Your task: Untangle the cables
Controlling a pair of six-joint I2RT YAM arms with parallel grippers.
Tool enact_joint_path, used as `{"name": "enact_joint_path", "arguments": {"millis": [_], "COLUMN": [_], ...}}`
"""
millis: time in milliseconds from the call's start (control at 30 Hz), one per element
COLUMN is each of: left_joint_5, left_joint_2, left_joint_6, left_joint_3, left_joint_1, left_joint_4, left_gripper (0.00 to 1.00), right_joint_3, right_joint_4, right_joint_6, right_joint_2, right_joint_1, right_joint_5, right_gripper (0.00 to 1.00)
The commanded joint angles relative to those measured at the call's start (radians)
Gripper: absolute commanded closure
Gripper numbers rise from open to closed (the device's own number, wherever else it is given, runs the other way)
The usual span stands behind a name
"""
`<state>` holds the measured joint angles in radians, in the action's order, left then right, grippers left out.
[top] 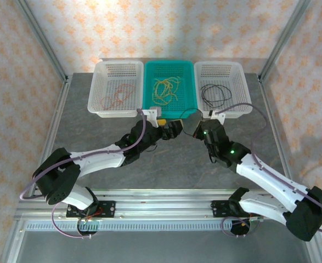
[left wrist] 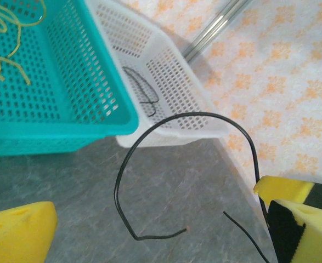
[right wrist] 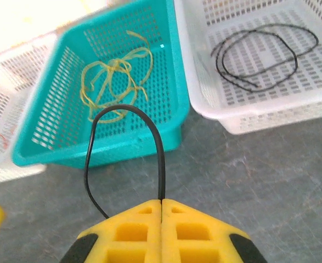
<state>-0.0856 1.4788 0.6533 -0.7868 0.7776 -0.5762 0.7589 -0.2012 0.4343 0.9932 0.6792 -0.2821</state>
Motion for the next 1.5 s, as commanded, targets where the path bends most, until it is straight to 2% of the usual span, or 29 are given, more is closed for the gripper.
{"name": "enact_joint_path", "arguments": {"millis": [0,367,700,967,1200,1467], "left_joint_5": [0.014,0.061,0.069,0.03,0.006,-0.019], "left_joint_2": [0.014,0.088,0.191,0.302,0.423,0.611], "left_joint_6": [-0.029,-0.051,-0.113,-0.129,-0.142,-0.177], "left_joint_3": [-0.069,-0.234,-0.421,-0.55,-0.715,-0.926], "left_joint_1": [0.006,0.005,-0.016,-0.065,-0.115,-0.135], "left_joint_4": [0.018,0.071,0.149,0.161,0.2,0.3], "left_gripper": [0.01,0.01,0.01,0.01,0.01,0.01], "right_joint_3": [0.071,0.23,0.404,0.534,0.606,0.75], "right_joint_4": [-0.063,-0.013,-0.033,-0.018,0.068,0.111], "right_joint_6": [0.025,-0.013,-0.074,-0.084,-0.054,-0.025], "right_joint_2": [-0.028,0.055,0.18,0.36,0.536,0.766], "right_joint_1": [-0.007,-0.107,-0.287,-0.41,-0.511,-0.57], "right_joint_5": [-0.047,-0.042,0.061,0.118,0.171,0.224], "right_gripper": [1.0,1.0,1.0,1.0,1.0,1.0]}}
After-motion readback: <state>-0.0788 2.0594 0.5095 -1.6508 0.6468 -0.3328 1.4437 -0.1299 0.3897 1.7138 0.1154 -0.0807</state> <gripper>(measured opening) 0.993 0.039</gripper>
